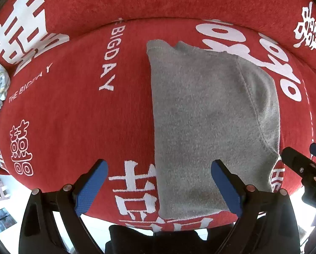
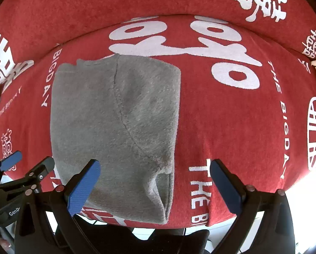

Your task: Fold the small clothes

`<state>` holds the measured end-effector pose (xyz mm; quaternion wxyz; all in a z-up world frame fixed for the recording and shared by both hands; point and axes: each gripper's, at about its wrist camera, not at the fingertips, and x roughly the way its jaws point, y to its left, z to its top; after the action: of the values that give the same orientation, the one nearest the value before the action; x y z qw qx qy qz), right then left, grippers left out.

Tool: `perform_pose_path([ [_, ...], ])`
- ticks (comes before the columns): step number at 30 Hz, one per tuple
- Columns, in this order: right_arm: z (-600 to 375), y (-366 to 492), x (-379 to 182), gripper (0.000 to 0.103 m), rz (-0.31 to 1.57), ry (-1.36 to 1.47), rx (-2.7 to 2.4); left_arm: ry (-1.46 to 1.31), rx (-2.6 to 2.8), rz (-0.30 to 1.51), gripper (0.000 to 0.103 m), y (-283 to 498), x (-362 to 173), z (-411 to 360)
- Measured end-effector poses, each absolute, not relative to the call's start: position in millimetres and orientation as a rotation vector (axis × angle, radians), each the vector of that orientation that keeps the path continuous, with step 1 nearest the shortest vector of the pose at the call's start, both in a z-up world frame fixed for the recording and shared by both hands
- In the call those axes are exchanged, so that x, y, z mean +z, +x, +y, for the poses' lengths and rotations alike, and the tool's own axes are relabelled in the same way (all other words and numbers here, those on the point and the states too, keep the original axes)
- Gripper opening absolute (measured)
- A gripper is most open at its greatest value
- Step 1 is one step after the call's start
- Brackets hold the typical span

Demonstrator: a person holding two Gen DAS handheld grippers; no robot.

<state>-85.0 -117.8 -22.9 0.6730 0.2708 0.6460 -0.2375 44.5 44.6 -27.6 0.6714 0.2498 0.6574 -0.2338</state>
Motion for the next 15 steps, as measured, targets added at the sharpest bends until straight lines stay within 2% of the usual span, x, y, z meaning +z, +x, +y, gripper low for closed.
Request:
perform_pose_path([
  [15, -117.2, -85.4, -22.3, 0.103, 1.453, 0.609, -0.542, 0.546, -0.513, 1.493, 0.098, 41.5, -28.6, 47.8],
])
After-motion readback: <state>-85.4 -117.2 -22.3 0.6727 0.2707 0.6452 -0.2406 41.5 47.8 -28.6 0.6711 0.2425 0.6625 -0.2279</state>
